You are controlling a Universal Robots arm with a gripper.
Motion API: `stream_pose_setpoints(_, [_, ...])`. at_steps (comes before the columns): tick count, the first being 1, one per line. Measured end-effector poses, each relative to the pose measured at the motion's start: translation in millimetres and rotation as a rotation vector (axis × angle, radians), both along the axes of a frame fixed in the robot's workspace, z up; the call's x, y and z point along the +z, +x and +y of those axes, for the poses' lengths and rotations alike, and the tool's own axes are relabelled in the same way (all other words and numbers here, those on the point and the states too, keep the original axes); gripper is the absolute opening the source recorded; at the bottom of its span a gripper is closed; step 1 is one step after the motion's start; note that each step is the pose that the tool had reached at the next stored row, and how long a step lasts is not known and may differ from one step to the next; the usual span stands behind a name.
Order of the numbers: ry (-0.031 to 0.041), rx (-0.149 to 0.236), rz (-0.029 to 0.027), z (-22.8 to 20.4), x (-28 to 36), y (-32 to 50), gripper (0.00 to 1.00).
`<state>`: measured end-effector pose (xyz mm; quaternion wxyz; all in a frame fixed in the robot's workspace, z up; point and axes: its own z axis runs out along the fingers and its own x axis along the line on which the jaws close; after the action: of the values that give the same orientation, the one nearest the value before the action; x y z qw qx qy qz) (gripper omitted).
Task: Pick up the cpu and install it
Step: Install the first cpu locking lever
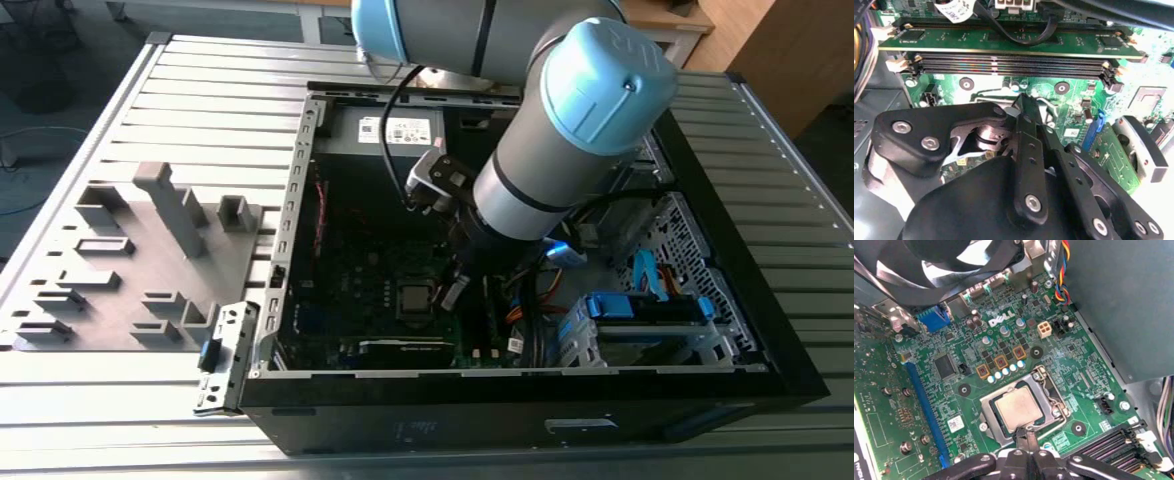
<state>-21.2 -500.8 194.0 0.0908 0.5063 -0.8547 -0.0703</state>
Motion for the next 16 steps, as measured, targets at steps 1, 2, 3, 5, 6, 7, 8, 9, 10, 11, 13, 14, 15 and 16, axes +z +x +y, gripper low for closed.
stream_pose_setpoints(1, [0.0038, 0.0, 0.0, -0.4, 0.4, 0.0, 0.11])
stream_pose_setpoints(2, [0.0065, 0.0, 0.0, -0.5, 0.5, -0.1, 0.11])
stream_pose_setpoints(3, [0.0082, 0.0, 0.0, -0.4, 0.5, -0.1, 0.11])
stream_pose_setpoints(5, [0.0097, 0.0, 0.0, -0.4, 0.4, -0.5, 0.11])
stream_pose_setpoints(6, [0.0097, 0.0, 0.0, -0.3, 0.4, -1.3, 0.11])
stream_pose_setpoints(7, [0.0096, 0.0, 0.0001, 0.0, 0.5, -2.3, 0.11])
stream_pose_setpoints(8, [0.0095, 0.0, 0.0001, 0.1, 0.5, -3.4, 0.11])
stream_pose_setpoints(9, [0.0095, 0.0, 0.0001, 0.1, 0.5, -4.7, 0.11])
stream_pose_setpoints(10, [0.0096, 0.0, 0.0, 0.2, 0.5, -5.9, 0.11])
stream_pose_setpoints(11, [0.0096, 0.0, -0.0001, 0.3, 0.4, -7.2, 0.11])
stream_pose_setpoints(13, [0.0096, 0.0, -0.0005, 0.4, 0.5, -10.0, 0.11])
stream_pose_setpoints(14, [0.0096, 0.0, -0.0007, 0.4, 0.5, -11.3, 0.11])
stream_pose_setpoints(15, [0.0096, 0.0, -0.0011, 0.4, 0.4, -12.5, 0.11])
stream_pose_setpoints(16, [0.0097, 0.0, -0.0014, 0.5, 0.4, -13.6, 0.11])
